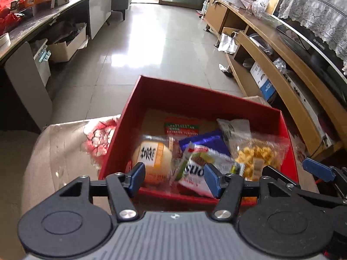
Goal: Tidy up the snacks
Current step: 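Move both tools back to the table toward the sausage pack and gold cake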
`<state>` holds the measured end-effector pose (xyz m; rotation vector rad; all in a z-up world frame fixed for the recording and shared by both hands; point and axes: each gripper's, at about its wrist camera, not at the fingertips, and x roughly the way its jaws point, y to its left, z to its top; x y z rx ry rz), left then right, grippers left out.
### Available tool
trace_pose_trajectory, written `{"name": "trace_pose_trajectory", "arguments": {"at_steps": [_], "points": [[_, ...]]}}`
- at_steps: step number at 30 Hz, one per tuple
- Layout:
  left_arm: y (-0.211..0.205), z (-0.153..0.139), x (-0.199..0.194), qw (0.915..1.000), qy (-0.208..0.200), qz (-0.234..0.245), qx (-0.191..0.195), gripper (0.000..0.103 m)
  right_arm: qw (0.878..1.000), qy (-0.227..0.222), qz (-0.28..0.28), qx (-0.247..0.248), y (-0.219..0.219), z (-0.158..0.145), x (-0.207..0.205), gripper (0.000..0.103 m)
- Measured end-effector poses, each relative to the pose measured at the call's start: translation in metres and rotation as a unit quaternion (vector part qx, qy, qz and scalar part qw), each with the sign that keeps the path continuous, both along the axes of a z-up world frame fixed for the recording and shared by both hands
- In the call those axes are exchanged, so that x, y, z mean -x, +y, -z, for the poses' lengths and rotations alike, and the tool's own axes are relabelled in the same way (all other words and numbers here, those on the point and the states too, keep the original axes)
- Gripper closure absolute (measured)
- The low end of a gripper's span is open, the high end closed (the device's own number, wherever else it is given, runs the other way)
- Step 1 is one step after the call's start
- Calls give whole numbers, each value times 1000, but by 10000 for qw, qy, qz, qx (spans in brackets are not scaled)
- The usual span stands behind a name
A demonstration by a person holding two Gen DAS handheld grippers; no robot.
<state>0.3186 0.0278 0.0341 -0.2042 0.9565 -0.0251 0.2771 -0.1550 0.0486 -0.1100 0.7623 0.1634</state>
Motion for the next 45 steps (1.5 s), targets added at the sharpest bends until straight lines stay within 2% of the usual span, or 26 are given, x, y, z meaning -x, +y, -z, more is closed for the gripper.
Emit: {"name": "trace_pose_trajectory", "arguments": {"at_steps": [7, 12, 16, 24, 32, 35, 37, 38, 39, 43, 45], "points": [[1, 12, 34, 9995, 285, 37, 133, 43, 9996, 223, 127, -72, -10, 5, 29, 18], [-3, 23, 56, 9984, 502, 275, -16, 39, 9986, 459, 191, -178, -16, 12, 45, 17], [-5, 35, 69, 9962, 737, 469, 9, 35, 9969, 708, 193, -283, -20, 22, 56, 17], [4, 65, 95, 9896, 1281, -78, 650, 33, 9954, 898, 104, -317, -20, 26, 69, 17], [5, 70, 109, 9876, 1207, -652, 764, 32, 9948, 956, 98, -340, -30, 27, 71, 16], [1, 70, 107, 9889, 1162, -698, 613, 31, 9942, 1030, 89, -303, -31, 30, 71, 16], [-4, 71, 107, 9891, 1119, -755, 579, 23, 9939, 1072, 81, -261, -32, 32, 71, 16], [-6, 73, 106, 9890, 1136, -746, 586, 13, 9936, 1099, 84, -247, -33, 33, 72, 16], [-9, 75, 105, 9895, 1128, -718, 556, 12, 9933, 1128, 91, -240, -34, 35, 72, 16], [-25, 74, 105, 9941, 1028, -336, 106, 15, 9925, 1185, 173, -260, -40, 37, 72, 16], [-26, 71, 108, 9953, 944, -208, 58, 27, 9924, 1188, 195, -272, -43, 36, 71, 16]]}}
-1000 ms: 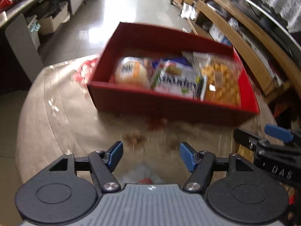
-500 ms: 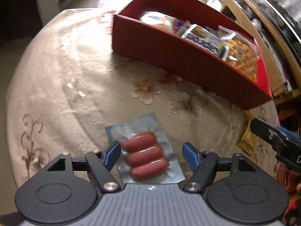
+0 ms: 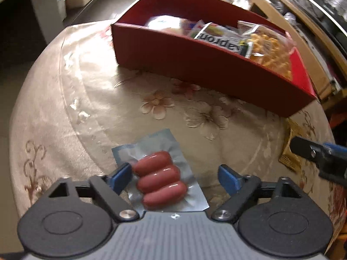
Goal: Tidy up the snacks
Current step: 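Move both tools back to the table toward the sausage pack and gold cake, then grasp the sausage pack with the left tool while the right tool grasps the gold cake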
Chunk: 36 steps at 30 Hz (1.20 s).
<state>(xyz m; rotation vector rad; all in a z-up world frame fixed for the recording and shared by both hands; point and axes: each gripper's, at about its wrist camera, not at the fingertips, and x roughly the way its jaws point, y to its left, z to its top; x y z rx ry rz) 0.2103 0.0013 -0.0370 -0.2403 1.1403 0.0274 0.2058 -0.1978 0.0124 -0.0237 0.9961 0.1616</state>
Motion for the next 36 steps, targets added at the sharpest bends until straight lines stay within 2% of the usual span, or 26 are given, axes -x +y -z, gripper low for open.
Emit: {"name": "trace_pose_trajectory", "arguments": {"at_steps": [1, 3, 7, 10, 12, 16, 17, 19, 21, 22, 27, 31, 36], "points": [[1, -1, 1, 10000, -20, 43, -28, 32, 10000, -4, 12, -13, -1, -1, 0, 16], [4, -5, 5, 9999, -35, 143, 16, 49, 10000, -6, 6, -35, -2, -2, 0, 16], [9, -13, 14, 9988, -7, 410, 272, 52, 9999, 22, -98, -31, 1, -3, 1, 16], [15, -15, 19, 9989, 12, 215, 420, 41, 9998, 95, -149, 0, 2, 0, 3, 16], [17, -13, 20, 9987, 54, -26, 499, 27, 9998, 127, -127, -5, 1, 1, 4, 16], [11, -1, 16, 9954, 140, -542, 774, 20, 9998, 176, 0, -97, -5, 2, 2, 16], [8, 2, 15, 9957, 135, -556, 724, 20, 9998, 189, 16, -117, -7, 2, 2, 16], [-5, 2, 16, 9986, 5, -417, 334, 21, 9998, 197, 15, -98, -8, 3, 2, 16], [-16, 2, 16, 9998, -42, -126, -155, 32, 9998, 197, -6, -41, -9, 3, 2, 16], [-19, 2, 17, 9995, -68, -5, -300, 34, 9998, 185, 8, -13, -11, 3, 1, 16], [-10, -1, 21, 9988, -4, 288, -406, 35, 9998, 157, 97, -70, -20, 0, 2, 16], [4, -7, 26, 9994, 57, 274, -188, 36, 9998, 166, 126, -70, -22, 1, 3, 16], [-1, -20, 26, 9975, -142, 599, -333, 36, 9994, 215, 244, -75, -29, 5, 0, 16]]}}
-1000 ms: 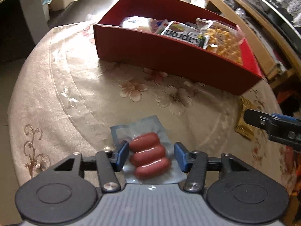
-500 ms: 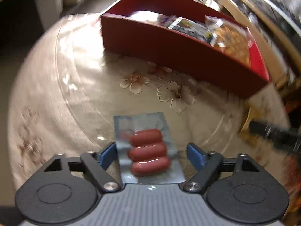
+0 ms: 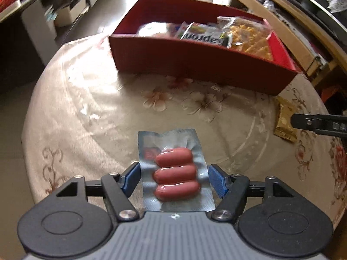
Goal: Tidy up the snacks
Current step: 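Grasp the sausage pack with the left tool while the right tool grasps the gold cake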
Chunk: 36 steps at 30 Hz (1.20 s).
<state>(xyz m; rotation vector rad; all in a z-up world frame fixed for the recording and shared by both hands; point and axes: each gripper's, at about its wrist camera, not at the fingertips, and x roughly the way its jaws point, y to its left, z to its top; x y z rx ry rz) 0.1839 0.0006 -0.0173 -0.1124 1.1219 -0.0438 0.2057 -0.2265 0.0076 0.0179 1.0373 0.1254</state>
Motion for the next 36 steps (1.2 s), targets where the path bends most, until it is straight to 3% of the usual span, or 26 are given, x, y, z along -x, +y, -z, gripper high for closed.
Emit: {"name": "trace_pose_trajectory", "arguments": {"at_steps": [8, 15, 19, 21, 25, 27, 29, 34, 36], "points": [[2, 8, -7, 9990, 168, -60, 398, 36, 9972, 271, 610, -321, -14, 18, -18, 16], [-2, 12, -13, 9988, 176, -134, 434, 36, 9953, 299, 803, -444, -9, 29, -31, 16], [-3, 16, -15, 9991, 183, -135, 353, 36, 9970, 329, 685, -129, 6, 37, -38, 18], [-3, 17, -15, 9993, 172, -81, 317, 35, 9980, 243, 565, 148, 12, 37, -37, 25], [-2, 17, -15, 9992, 167, -88, 366, 32, 9977, 165, 317, 572, 16, 37, -26, 48], [-4, 18, -16, 9990, 187, 19, 397, 21, 9982, 234, 197, 523, 16, 36, -17, 52], [-12, 20, -16, 9994, 187, 192, 234, 18, 9980, 247, 118, 575, 17, 36, -5, 53], [-19, 20, -13, 9998, 116, 126, 25, 22, 9986, 273, 7, 451, 25, 28, 23, 53], [-18, 18, -11, 9999, 94, 67, -92, 35, 9989, 167, -14, 444, 28, 20, 35, 53]]}}
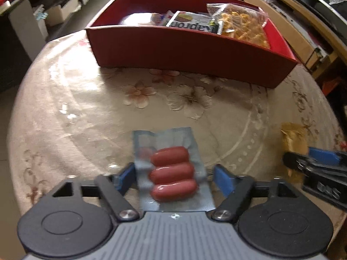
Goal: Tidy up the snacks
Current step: 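Grasp the sausage pack with the left tool while the right tool grasps the gold cake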
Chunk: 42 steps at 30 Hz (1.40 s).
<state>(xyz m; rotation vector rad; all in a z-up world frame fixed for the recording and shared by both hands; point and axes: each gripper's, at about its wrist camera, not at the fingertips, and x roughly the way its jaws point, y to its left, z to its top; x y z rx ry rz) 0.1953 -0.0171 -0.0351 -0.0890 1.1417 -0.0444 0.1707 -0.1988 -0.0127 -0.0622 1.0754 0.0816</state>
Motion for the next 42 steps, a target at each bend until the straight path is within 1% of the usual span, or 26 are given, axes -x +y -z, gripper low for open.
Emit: {"name": "trace_pose_trajectory", "arguments": {"at_steps": [3, 6, 9, 11, 13, 15, 16, 17, 18, 19, 23, 25, 27, 28, 30, 31, 32, 34, 35, 37, 42], "points": [[5, -1, 5, 10000, 15, 41, 83, 36, 9997, -80, 5, -235, 1, -9, 13, 53], [10, -2, 14, 9999, 108, 75, 95, 36, 9993, -141, -72, -344, 3, -12, 17, 53], [17, -6, 25, 9997, 128, 138, 150, 36, 9990, -123, -185, -375, 8, -12, 20, 53], [21, -7, 32, 9998, 99, 129, 81, 36, 9990, -78, -272, -341, 11, -9, 23, 53], [25, -4, 36, 9998, 156, 96, 98, 36, 9991, -20, -243, -351, 9, -6, 25, 53], [29, -2, 38, 9996, 198, 42, 209, 36, 9990, 12, -142, -426, 3, -5, 27, 49], [29, -3, 39, 9995, 195, 31, 245, 36, 9991, 3, -78, -425, -1, -6, 29, 41], [29, -3, 38, 9994, 183, 36, 275, 36, 9993, 18, -110, -367, -3, -5, 29, 28], [29, -4, 38, 9994, 165, 55, 307, 36, 9994, 16, -159, -318, -3, -4, 29, 23], [28, -5, 38, 9993, 154, 70, 338, 36, 9994, 27, -195, -287, -3, -3, 28, 21], [26, -1, 34, 9990, 207, 126, 384, 36, 9988, 235, -384, -214, 2, 11, 20, 21], [23, -2, 34, 9992, 163, 213, 292, 36, 9983, 358, -464, -45, 7, 20, 15, 23], [21, 0, 32, 9993, 145, 235, 250, 36, 9980, 360, -493, 134, 10, 22, 13, 23], [21, -1, 33, 9994, 119, 226, 235, 36, 9980, 353, -504, 165, 12, 23, 13, 22], [19, 0, 34, 9995, 86, 242, 182, 34, 9978, 380, -514, 153, 13, 25, 14, 14], [18, 1, 34, 9995, 64, 249, 157, 33, 9974, 386, -557, 224, 15, 27, 14, 11], [16, 1, 35, 9995, 38, 270, 132, 29, 9975, 379, -526, 282, 16, 27, 14, 8], [12, 3, 38, 9994, -27, 353, 33, 27, 9979, 447, -438, 189, 13, 27, 11, 5], [9, 3, 40, 9992, -52, 392, -34, 26, 9977, 482, -454, 127, 13, 27, 10, 1], [8, 5, 43, 9991, -97, 388, -162, 24, 9965, 533, -587, 247, 18, 30, 9, 0], [6, 6, 44, 9988, -134, 422, -196, 22, 9962, 633, -559, 201, 18, 30, 5, 0]]}}
